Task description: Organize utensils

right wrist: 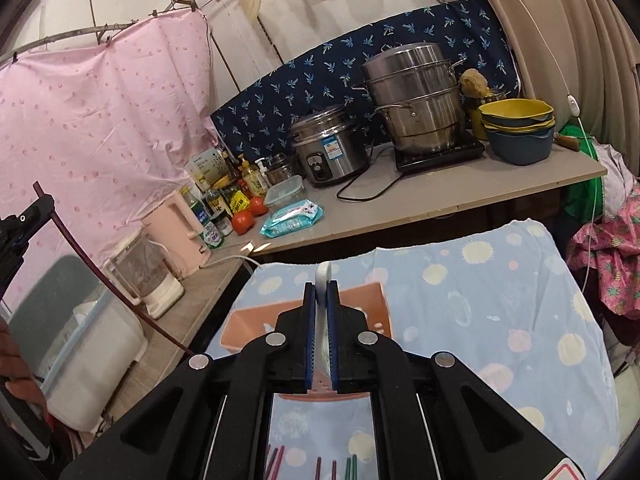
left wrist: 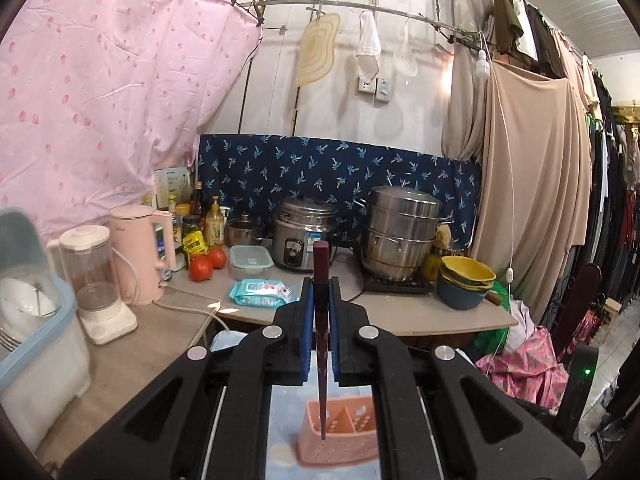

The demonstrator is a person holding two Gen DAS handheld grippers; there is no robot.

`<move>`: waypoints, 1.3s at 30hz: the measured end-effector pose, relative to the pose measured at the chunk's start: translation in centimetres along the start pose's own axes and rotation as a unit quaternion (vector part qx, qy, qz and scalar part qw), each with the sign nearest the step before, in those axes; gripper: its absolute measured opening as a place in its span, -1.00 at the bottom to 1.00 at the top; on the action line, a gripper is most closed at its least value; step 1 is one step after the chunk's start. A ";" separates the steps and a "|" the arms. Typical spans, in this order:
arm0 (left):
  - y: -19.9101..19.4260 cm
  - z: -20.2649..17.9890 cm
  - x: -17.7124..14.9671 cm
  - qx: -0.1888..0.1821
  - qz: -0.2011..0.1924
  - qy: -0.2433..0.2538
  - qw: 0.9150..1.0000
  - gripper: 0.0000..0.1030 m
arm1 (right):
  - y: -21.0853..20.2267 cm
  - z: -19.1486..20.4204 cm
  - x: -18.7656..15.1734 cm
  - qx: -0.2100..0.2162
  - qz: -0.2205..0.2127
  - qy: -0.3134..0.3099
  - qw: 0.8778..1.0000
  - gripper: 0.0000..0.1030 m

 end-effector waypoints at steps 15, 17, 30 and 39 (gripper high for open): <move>8.2 3.1 -6.5 0.025 0.065 -0.021 0.997 -0.86 | 7.0 -2.9 -3.1 -0.018 0.046 0.017 0.999 -0.88; 8.4 3.7 -7.1 0.030 0.074 -0.025 0.997 -0.86 | 7.2 -2.8 -3.5 -0.024 0.049 0.010 0.998 -0.86; 3.4 7.0 -9.5 0.076 0.070 -0.016 0.994 0.14 | 1.2 -0.9 -4.5 -0.044 0.015 -0.018 0.999 -0.23; -2.6 9.6 -17.3 0.094 0.140 -0.012 0.986 0.14 | -4.6 1.8 -11.4 -0.055 0.048 -0.044 0.996 -0.19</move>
Point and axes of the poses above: each gripper's, at about its wrist camera, not at the fingertips, and y roughly the way its jaws point, z to its left, x to its top, the point moved 10 cm from there along y, roughly the way its jaws point, and after that the axes turned 12 degrees about -y, right-handed, at the moved point
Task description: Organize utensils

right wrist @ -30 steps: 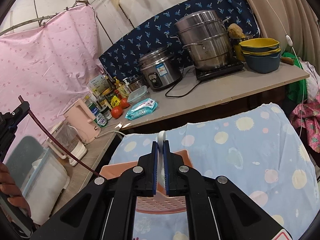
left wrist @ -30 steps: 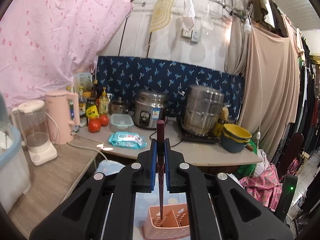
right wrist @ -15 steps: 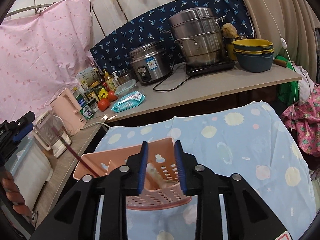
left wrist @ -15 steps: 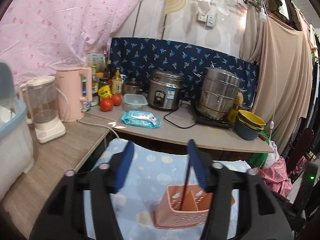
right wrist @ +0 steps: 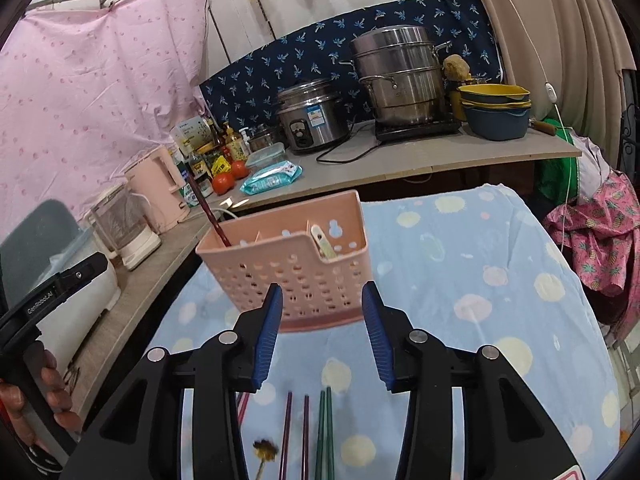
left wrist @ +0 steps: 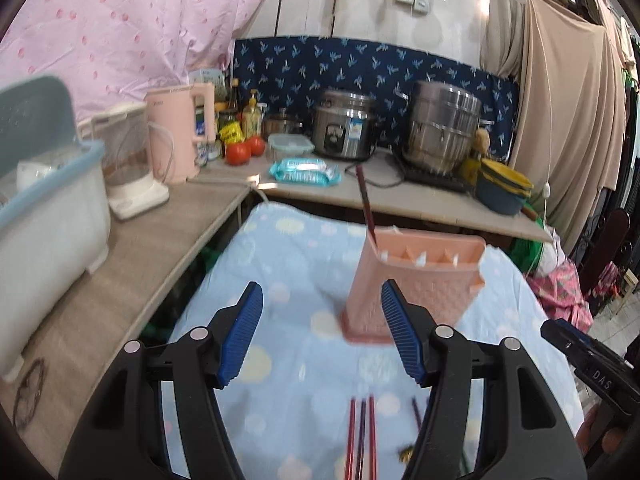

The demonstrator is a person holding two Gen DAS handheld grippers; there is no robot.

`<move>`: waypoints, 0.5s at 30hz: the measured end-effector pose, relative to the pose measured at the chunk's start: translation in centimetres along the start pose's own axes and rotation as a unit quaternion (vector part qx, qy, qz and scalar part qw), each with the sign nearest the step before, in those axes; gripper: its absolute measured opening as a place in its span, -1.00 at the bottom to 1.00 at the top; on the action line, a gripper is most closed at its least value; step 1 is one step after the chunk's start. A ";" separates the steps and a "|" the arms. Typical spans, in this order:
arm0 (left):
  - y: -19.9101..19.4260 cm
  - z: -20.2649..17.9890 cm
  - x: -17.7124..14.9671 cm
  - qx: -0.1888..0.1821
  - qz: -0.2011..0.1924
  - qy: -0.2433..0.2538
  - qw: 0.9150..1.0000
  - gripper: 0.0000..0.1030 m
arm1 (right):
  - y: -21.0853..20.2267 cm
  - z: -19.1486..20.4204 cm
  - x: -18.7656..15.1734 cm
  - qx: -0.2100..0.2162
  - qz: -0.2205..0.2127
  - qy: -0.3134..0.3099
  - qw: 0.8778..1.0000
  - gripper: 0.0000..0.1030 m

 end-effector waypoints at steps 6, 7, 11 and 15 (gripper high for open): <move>-1.5 2.5 -7.2 0.010 0.055 -0.007 0.998 0.14 | -2.9 1.4 -6.0 -0.029 0.032 -0.032 0.999 -0.14; -1.6 2.8 -8.3 0.013 0.062 -0.008 0.998 0.14 | -3.4 1.6 -7.1 -0.034 0.038 -0.039 0.998 -0.14; -2.3 4.3 -12.4 0.020 0.093 -0.016 0.995 0.14 | -4.7 2.4 -11.0 -0.052 0.061 -0.059 0.995 -0.14; -3.1 5.6 -15.6 0.032 0.111 -0.025 0.993 0.14 | -5.3 3.0 -15.0 -0.051 0.091 -0.060 0.993 -0.14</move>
Point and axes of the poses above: each gripper's, at about its wrist camera, not at the fingertips, and y roughly the way its jaws point, z to its left, x to its top, the point moved 10 cm from there along y, roughly the way its jaws point, and after that the axes turned 12 degrees about -y, right-handed, at the moved point
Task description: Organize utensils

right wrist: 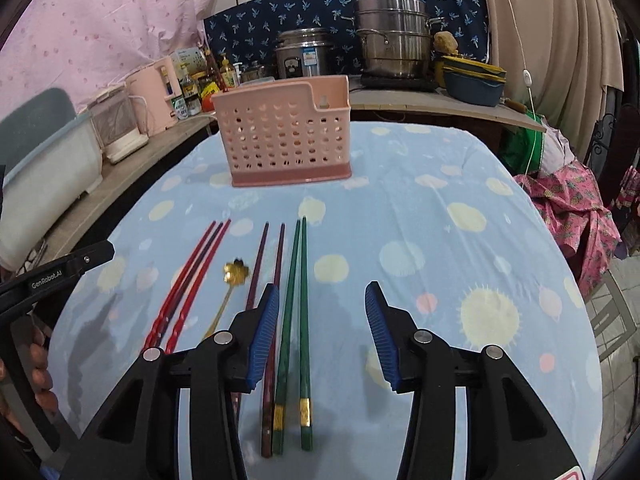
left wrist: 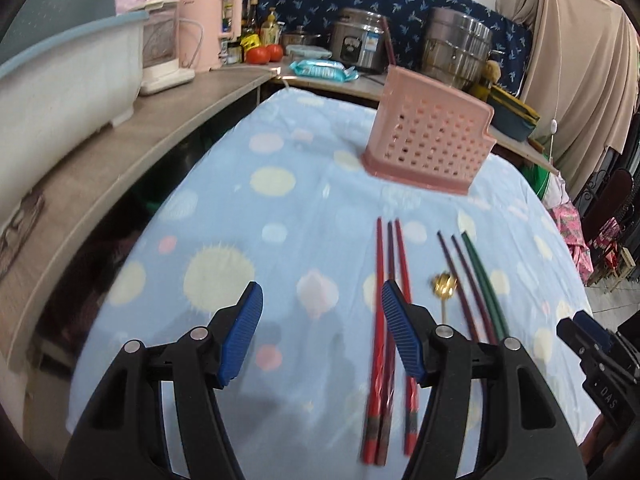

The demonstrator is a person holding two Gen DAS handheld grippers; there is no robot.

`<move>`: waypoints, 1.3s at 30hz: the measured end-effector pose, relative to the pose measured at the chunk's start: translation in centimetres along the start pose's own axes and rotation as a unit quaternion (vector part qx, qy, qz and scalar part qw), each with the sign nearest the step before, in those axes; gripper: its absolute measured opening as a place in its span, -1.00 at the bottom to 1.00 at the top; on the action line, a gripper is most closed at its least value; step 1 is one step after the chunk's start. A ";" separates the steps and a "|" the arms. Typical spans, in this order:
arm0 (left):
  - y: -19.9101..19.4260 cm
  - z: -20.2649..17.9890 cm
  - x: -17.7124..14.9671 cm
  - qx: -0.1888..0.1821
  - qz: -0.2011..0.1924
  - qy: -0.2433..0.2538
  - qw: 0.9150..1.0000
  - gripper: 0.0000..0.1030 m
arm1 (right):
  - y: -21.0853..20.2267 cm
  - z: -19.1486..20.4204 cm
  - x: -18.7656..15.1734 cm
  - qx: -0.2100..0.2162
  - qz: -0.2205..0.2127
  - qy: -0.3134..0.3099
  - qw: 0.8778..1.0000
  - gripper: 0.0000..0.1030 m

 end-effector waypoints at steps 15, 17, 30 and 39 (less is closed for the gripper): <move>-0.4 0.5 -6.2 0.001 0.043 0.017 0.999 0.14 | 0.8 1.7 -5.1 0.023 0.036 0.016 0.999 -0.31; -0.4 0.5 -6.6 0.000 0.046 0.017 0.999 0.14 | 0.9 1.9 -5.4 0.024 0.039 0.013 0.999 -0.38; 0.3 0.0 -7.9 0.004 0.061 0.032 0.998 0.14 | 1.6 1.8 -6.7 0.028 0.056 0.019 0.998 -0.62; 0.8 0.4 -8.1 0.018 0.061 0.039 0.997 0.13 | 1.9 1.7 -7.0 0.028 0.059 0.019 0.998 -0.67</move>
Point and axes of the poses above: each gripper's, at about its wrist camera, not at the fingertips, and y roughly the way its jaws point, z to its left, x to its top, the point moved 10 cm from there along y, roughly the way its jaws point, and after that the axes turned 12 degrees about -y, right-handed, at the moved point
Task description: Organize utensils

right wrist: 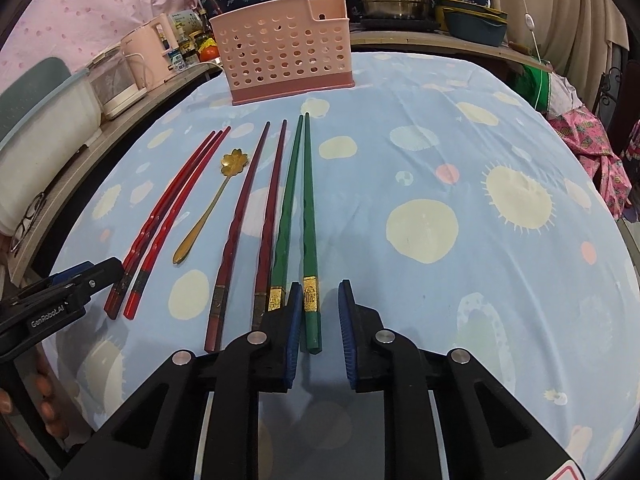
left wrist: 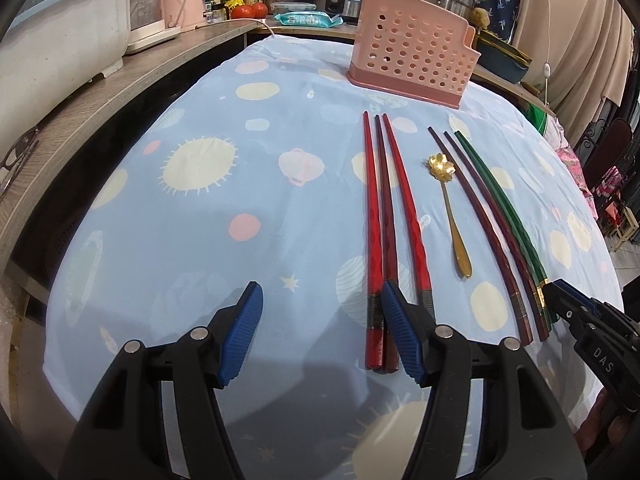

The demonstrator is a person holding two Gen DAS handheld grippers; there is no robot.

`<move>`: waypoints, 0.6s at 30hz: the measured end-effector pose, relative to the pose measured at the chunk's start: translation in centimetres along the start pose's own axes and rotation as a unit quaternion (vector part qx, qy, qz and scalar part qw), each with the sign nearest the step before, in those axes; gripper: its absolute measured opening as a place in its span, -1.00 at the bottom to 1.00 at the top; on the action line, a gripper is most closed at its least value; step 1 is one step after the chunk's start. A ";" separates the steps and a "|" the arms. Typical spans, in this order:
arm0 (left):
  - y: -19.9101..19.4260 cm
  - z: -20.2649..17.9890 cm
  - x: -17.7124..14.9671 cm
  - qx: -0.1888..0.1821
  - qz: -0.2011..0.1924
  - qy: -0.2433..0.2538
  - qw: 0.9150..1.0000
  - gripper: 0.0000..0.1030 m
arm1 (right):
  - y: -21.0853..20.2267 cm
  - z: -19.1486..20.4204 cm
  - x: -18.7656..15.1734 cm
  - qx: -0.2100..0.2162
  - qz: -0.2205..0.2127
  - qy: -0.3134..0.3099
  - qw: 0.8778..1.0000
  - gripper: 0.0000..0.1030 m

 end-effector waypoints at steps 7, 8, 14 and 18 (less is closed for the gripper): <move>0.3 -0.1 -0.3 0.016 -0.005 0.019 1.000 0.13 | 0.0 0.0 0.0 0.000 0.000 0.000 1.000 -0.67; 0.3 -0.1 -0.3 0.018 -0.006 0.020 1.000 0.13 | 0.0 0.0 0.0 -0.001 0.000 -0.001 1.000 -0.67; 0.2 0.3 -0.2 0.020 -0.010 0.017 1.000 -0.05 | 0.0 0.0 0.0 -0.003 -0.001 -0.003 1.000 -0.68; 0.0 0.4 -0.2 0.018 -0.010 0.014 1.000 -0.21 | 0.1 0.0 0.0 -0.008 -0.002 -0.010 1.000 -0.69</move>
Point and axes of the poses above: each gripper's, at about its wrist camera, not at the fingertips, and y roughly the way its jaws point, z to its left, x to its top, the point moved 10 cm from there along y, roughly the way its jaws point, and after that the axes turned 12 degrees about -y, right-handed, at the moved point
